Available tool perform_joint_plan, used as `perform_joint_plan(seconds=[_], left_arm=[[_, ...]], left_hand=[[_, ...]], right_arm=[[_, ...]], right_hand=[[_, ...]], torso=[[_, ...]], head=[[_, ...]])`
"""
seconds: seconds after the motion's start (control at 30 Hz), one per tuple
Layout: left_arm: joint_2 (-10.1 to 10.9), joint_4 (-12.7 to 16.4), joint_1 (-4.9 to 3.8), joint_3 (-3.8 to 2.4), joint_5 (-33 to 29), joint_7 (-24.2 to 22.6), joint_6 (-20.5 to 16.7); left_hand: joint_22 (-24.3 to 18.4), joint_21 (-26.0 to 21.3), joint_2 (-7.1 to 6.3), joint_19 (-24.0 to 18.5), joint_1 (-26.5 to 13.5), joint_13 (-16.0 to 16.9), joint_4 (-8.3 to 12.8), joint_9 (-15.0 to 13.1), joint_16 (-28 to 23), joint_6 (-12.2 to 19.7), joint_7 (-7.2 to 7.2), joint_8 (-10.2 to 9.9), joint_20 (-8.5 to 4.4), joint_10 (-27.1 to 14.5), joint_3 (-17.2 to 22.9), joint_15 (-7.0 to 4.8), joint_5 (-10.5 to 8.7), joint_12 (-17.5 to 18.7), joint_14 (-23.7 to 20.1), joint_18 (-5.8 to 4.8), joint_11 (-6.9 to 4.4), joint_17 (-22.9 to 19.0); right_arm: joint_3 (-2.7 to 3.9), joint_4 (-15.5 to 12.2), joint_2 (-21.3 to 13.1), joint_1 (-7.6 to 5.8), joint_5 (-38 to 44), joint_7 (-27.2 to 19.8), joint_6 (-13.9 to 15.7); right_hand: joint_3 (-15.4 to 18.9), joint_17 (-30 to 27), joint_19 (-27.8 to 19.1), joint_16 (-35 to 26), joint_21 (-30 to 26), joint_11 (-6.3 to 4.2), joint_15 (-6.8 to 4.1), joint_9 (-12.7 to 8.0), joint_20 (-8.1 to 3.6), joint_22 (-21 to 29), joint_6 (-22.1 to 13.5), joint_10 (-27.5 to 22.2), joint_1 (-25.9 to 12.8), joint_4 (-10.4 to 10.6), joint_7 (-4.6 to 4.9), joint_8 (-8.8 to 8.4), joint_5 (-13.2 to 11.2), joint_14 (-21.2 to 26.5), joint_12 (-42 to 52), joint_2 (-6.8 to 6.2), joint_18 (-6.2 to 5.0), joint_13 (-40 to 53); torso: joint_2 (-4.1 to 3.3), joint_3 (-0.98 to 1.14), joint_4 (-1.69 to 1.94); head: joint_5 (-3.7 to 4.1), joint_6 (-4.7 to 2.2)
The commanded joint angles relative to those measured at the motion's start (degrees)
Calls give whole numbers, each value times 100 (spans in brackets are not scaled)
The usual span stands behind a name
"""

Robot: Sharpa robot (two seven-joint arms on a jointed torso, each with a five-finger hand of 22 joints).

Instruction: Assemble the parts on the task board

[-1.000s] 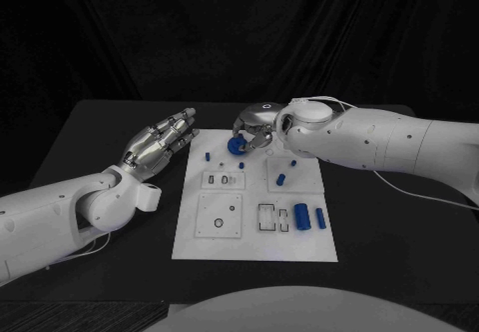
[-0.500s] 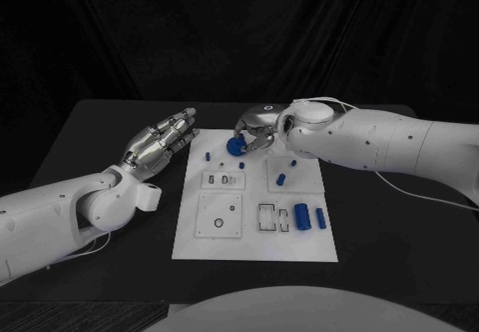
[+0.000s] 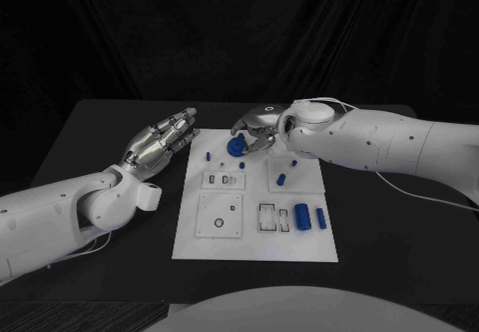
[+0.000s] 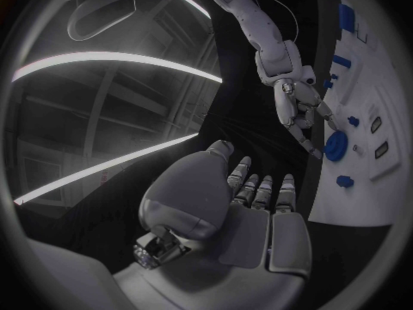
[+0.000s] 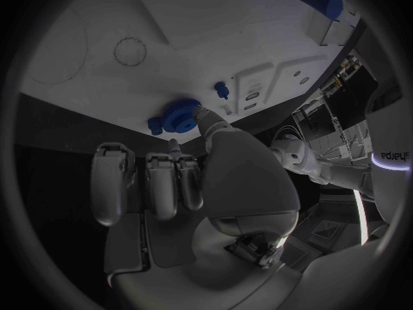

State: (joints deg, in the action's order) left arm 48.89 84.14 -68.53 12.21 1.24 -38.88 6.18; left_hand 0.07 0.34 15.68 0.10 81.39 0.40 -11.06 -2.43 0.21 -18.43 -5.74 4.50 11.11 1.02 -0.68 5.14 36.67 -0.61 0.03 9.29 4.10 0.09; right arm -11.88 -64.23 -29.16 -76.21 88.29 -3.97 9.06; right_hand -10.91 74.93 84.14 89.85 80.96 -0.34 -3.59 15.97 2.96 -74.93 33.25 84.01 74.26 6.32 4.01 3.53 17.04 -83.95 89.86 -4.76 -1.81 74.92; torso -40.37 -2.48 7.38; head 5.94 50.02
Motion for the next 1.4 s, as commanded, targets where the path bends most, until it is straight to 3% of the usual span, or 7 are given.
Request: perform_joint_plan(seconds=[0.03,0.3,0.47,0.7,1.03,1.2,1.4], left_arm=[[-17,1,-6,-5,2,-212,79],[-20,-4,-5,-5,2,-197,81],[-19,-5,-5,-5,2,-188,82],[-17,-1,-5,-5,2,-186,88],[-3,10,-5,-5,2,-190,82],[10,13,-5,-5,2,-181,87],[6,7,-5,-5,2,-181,96]], left_hand=[[-7,-34,-20,-10,26,6,0,-4,-21,22,-37,26,41,-15,45,29,20,-22,-3,79,43,-9],[-7,-34,-20,-10,24,6,1,-4,-21,22,-38,26,43,-15,49,30,19,-22,-3,79,44,-9],[-7,-34,-13,-10,21,6,2,-4,-21,21,-41,27,45,-15,62,33,20,-23,-3,79,46,-9],[-7,-34,2,-10,16,6,5,-4,-21,21,-45,28,50,-16,86,35,21,-24,-3,80,49,-9],[-7,-34,9,-10,15,6,9,-5,-21,16,-45,30,53,-16,103,37,24,-25,-3,80,50,-9],[-7,-34,15,-10,14,8,16,-7,-21,0,-47,37,56,-13,124,38,26,-29,-3,81,53,-9],[-7,-34,18,-10,14,8,25,-10,-21,-18,-52,44,58,-12,146,38,30,-30,-3,82,57,-9]], right_arm=[[2,-10,-9,16,11,-39,-37],[2,-23,-17,19,11,-65,-114],[2,-21,-14,27,11,-31,-207],[1,4,-12,41,10,63,-356],[1,13,-47,52,11,113,-331],[1,14,-108,54,11,98,-211],[1,-20,-214,54,11,72,-54]], right_hand=[[25,1507,23,15,-44,-55,-41,-8,-41,-1145,10,599,-32,-19,-5,-15,-44,-605,14,-7,-70,1508],[54,1507,0,15,-98,-175,-125,-223,-104,-1137,-197,599,-127,35,-172,-29,14,-605,14,87,-82,1508],[102,1507,5,15,-109,-272,-211,-272,-192,-1147,78,599,-365,188,-274,19,127,-605,14,198,-80,1508],[44,1507,8,15,-132,-188,-160,-264,-167,-1157,866,599,-480,228,-144,117,589,-605,14,259,-78,1508],[-26,1507,37,15,-105,-68,-68,-333,-90,-1173,1291,599,-585,270,6,200,783,-605,14,245,-69,1508],[-68,1507,49,15,-91,30,14,-275,-23,-1179,1604,599,-607,269,117,312,812,-605,14,216,-64,1508],[-47,1507,58,15,-80,36,31,35,12,-1184,1970,599,-620,246,107,628,624,-605,14,202,-64,1508]], torso=[[1,1,3],[0,-1,1],[0,0,1],[4,-1,1],[1,-3,-1],[-1,-4,-2],[3,-1,1]], head=[[0,-2],[9,-2],[6,-2],[5,-2],[-4,-2],[9,-2],[-7,-2]])
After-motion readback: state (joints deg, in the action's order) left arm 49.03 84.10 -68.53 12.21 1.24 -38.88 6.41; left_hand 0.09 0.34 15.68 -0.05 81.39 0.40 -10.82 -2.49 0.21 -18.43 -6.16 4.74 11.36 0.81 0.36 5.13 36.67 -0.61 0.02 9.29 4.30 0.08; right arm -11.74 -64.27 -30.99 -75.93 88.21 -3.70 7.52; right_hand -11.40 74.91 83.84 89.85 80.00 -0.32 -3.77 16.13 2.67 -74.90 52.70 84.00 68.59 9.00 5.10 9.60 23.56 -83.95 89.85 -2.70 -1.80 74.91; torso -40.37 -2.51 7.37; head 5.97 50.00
